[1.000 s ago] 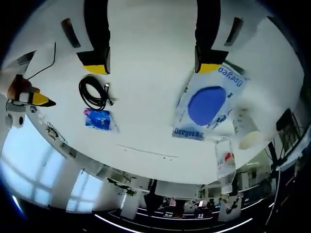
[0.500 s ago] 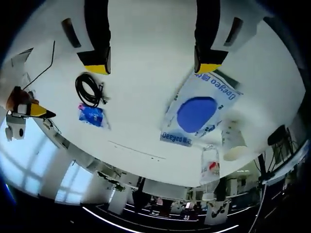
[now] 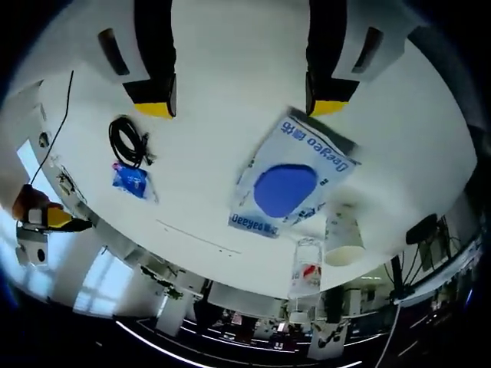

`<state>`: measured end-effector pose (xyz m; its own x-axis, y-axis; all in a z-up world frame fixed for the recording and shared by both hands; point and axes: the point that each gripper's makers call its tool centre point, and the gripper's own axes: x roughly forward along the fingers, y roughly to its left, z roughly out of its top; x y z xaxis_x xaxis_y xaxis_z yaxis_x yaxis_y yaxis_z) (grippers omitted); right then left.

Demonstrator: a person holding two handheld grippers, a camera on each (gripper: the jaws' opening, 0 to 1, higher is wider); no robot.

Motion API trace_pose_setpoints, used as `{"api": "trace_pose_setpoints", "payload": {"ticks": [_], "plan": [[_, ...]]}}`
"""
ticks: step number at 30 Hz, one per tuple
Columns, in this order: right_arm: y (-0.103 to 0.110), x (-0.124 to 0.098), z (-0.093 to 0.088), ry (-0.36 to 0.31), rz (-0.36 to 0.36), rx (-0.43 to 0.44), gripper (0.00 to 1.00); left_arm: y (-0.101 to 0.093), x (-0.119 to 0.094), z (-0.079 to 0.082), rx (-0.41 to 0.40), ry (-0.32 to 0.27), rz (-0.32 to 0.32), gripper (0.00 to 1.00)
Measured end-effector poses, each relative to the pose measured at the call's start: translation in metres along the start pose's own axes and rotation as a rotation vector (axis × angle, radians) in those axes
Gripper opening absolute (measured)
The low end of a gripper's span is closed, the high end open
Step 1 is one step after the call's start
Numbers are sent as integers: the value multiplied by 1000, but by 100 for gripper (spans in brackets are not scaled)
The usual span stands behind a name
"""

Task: Arrange the tabletop items into an orderly group along one side of the table until the central work area is clear of visible clutter.

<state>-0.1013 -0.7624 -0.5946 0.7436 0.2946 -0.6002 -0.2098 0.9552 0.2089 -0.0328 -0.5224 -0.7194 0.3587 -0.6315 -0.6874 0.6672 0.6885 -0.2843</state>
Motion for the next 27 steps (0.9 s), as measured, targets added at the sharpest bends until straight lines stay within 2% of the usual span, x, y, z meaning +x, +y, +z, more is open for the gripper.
{"api": "trace_pose_setpoints", "payload": {"ticks": [6,11,23,25,27], "plan": [[-4,15,31,5,31,-68,51,6,-1,2,-18,-4,7,68],[-10,29,46,14,47,-90,51,10,0,1,-33,2,19,67],[-12,85,44,69,82,-93,44,21,17,-3,-95,25,46,64],[-14,97,41,86,77,-99,42,22,21,-4,-140,37,33,62],[-14,113,37,115,82,-118,41,26,24,-3,-162,34,46,61]]}}
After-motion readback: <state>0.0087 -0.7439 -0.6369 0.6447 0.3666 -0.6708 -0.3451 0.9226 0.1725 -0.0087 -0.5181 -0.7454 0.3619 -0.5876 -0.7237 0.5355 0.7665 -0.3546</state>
